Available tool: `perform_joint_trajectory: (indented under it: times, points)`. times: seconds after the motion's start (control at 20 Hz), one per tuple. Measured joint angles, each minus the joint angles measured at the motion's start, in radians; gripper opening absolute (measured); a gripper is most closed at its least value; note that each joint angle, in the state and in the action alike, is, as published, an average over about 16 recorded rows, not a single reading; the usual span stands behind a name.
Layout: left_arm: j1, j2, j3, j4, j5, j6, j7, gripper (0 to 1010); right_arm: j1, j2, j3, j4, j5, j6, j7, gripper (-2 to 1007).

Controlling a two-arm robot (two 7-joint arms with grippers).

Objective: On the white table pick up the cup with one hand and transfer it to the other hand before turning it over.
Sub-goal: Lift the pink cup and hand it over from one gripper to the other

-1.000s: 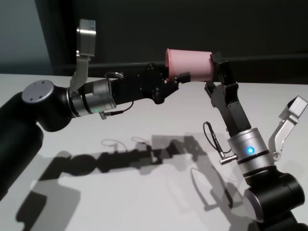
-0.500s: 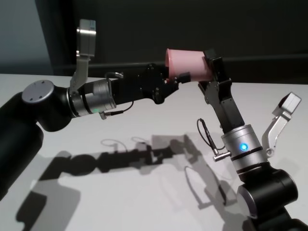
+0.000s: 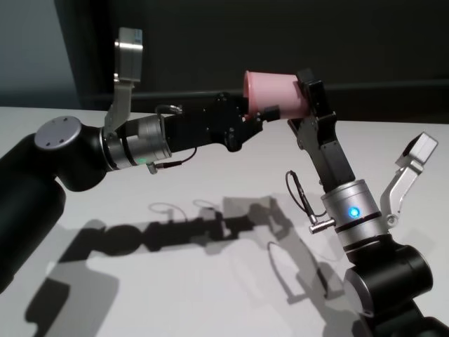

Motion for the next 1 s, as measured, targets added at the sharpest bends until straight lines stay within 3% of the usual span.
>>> perform_joint_trajectory:
  times: [1.0]
  points:
    - [0.000, 0.000, 0.000, 0.000, 0.000, 0.000, 0.000, 47, 0.003, 0.013, -0.011, 0.001, 0.013, -0.009, -0.006, 983]
